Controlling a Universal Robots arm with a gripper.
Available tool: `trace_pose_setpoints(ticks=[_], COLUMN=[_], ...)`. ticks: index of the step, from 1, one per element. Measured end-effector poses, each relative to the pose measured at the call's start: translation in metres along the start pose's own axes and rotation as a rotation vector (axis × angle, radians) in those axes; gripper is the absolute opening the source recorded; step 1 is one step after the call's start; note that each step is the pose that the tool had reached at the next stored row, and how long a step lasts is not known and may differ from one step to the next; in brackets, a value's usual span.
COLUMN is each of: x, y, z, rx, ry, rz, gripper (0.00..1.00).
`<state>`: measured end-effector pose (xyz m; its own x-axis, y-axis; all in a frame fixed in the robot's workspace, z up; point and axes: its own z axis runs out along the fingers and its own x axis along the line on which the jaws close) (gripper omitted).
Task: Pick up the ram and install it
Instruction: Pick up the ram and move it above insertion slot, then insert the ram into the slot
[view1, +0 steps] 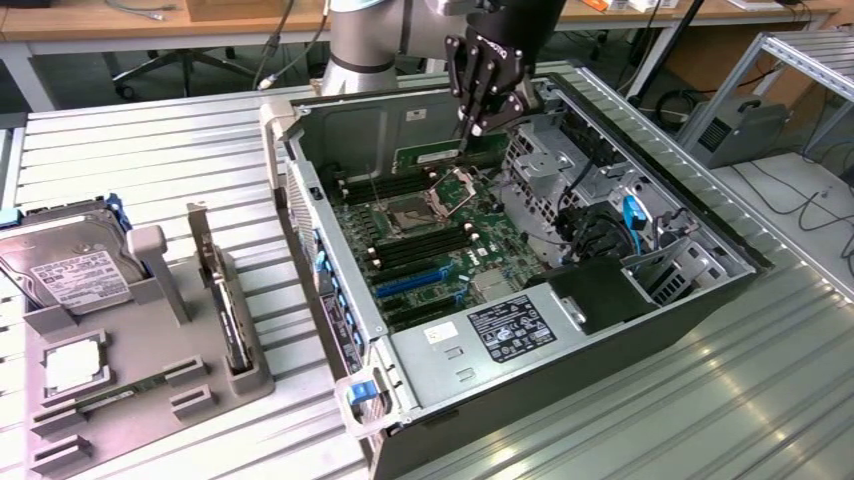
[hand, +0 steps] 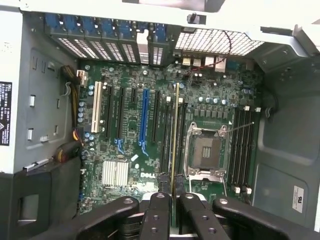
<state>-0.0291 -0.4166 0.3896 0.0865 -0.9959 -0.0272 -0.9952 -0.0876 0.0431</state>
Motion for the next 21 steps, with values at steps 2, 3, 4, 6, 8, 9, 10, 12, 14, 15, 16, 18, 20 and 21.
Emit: trace_pose_setpoints(ticks=[2, 3, 4, 6, 8, 9, 10, 12, 14, 15, 16, 18, 20, 21], x=[-0.001, -0.002, -0.002, -0.003, -0.006, -0.009, -0.016, -0.016, -0.016, -0.016, -0.016, -0.016, -0.016, -0.016], y=[-0.0001, -0.0001, -0.0002, -0.0003, -0.0006, -0.0009, -0.0017, -0.0017, -0.0017, -0.0017, -0.0017, -0.0016, -0.0016, -0.0016], z=[0.0001, 0.0001, 0.0001, 0.0006, 0.0017, 0.0032, 0.0069, 0.0069, 0.0071, 0.0072, 0.0073, 0.0075, 0.0075, 0.0075], rx=[0.0029, 0.0046, 0.0065, 0.0095, 0.0098, 0.01, 0.0109, 0.0109, 0.0118, 0.0118, 0.0123, 0.0127, 0.0125, 0.0125], ry=[-0.0012, -0.0018, -0.0028, -0.0041, -0.0041, -0.0042, -0.0051, -0.0051, -0.0044, -0.0041, -0.0036, 0.0004, 0.0022, 0.0022], rz=[0.006, 0.009, 0.013, 0.019, 0.023, 0.028, 0.041, 0.041, 0.041, 0.041, 0.041, 0.041, 0.041, 0.041], gripper=[0.14, 0.14, 0.14, 0.14, 0.14, 0.14, 0.14, 0.14, 0.14, 0.14, 0.14, 0.14, 0.14, 0.14])
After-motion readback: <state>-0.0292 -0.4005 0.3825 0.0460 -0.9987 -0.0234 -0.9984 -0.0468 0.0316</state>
